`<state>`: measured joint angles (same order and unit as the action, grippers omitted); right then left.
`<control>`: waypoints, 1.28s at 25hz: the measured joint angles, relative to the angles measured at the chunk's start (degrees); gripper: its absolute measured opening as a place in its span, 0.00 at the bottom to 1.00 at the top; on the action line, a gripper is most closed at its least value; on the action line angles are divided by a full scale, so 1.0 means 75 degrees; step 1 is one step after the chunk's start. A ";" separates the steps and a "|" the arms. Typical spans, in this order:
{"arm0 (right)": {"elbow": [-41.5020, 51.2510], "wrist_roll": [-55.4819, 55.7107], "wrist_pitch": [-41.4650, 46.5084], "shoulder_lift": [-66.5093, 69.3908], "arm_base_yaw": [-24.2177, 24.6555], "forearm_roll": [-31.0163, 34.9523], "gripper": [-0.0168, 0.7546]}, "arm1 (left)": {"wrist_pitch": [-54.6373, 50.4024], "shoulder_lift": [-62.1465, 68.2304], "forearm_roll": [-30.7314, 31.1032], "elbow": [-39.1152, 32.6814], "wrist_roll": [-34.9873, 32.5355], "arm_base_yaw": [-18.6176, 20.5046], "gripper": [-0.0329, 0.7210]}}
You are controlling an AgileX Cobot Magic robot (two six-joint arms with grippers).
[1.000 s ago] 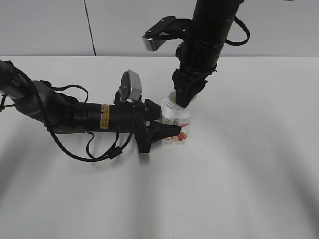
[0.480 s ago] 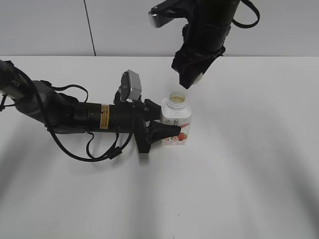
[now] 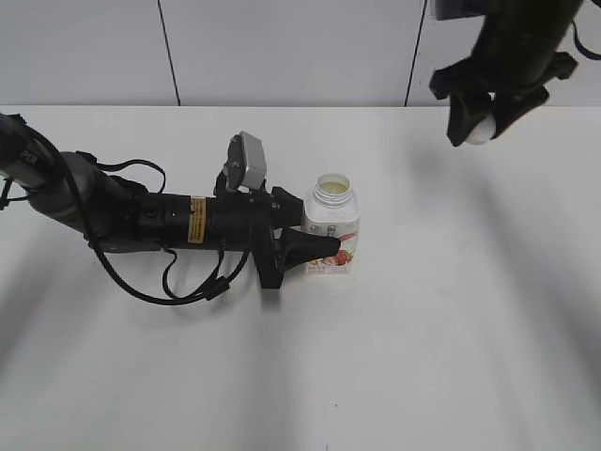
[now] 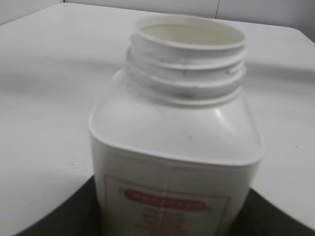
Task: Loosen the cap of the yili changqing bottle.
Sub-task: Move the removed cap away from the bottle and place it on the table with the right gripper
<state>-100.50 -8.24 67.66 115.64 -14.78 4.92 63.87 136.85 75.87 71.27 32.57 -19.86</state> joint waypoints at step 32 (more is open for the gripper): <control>0.3601 0.0447 -0.2615 0.0357 0.1404 0.0668 0.52 | 0.0007 0.0000 0.0000 0.0000 0.0014 0.0000 0.54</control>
<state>-73.49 -4.88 48.05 118.32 -4.24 9.93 63.92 136.85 75.87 71.27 32.68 -19.86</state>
